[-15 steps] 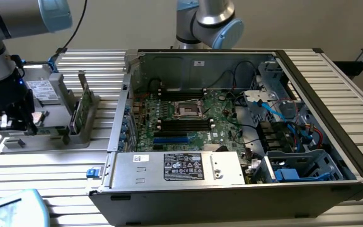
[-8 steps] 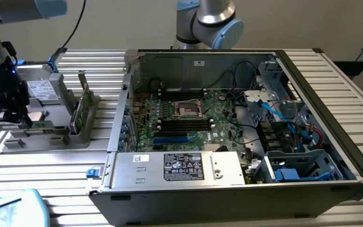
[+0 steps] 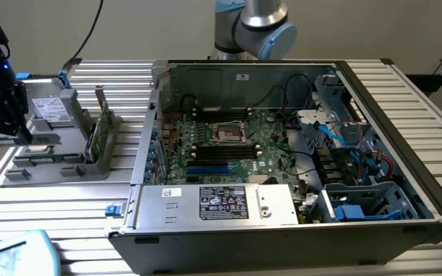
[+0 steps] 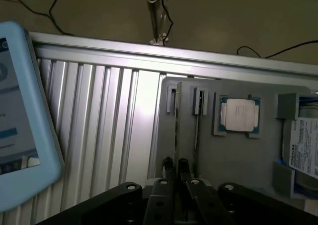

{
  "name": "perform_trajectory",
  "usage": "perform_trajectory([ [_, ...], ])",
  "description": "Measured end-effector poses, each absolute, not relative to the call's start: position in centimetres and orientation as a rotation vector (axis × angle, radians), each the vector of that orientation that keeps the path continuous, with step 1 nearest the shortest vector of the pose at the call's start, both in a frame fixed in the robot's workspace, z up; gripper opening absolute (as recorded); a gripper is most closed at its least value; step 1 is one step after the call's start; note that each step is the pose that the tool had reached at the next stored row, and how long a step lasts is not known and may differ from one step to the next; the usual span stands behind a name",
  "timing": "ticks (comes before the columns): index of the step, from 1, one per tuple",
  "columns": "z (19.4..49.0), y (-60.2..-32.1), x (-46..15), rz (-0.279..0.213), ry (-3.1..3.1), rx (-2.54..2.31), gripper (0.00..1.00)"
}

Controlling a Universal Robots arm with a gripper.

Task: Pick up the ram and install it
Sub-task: 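Pick up the ram and move it above insertion slot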

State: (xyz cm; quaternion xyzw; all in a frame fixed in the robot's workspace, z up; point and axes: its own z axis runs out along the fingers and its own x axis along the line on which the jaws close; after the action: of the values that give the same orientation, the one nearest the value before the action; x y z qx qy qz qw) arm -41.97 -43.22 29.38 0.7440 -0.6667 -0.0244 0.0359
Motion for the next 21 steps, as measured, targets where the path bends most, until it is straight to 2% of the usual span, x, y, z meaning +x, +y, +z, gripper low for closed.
perform_trajectory([
  [21,34.0,-43.2,-34.3,-0.081,-2.046,2.283,0.15],
])
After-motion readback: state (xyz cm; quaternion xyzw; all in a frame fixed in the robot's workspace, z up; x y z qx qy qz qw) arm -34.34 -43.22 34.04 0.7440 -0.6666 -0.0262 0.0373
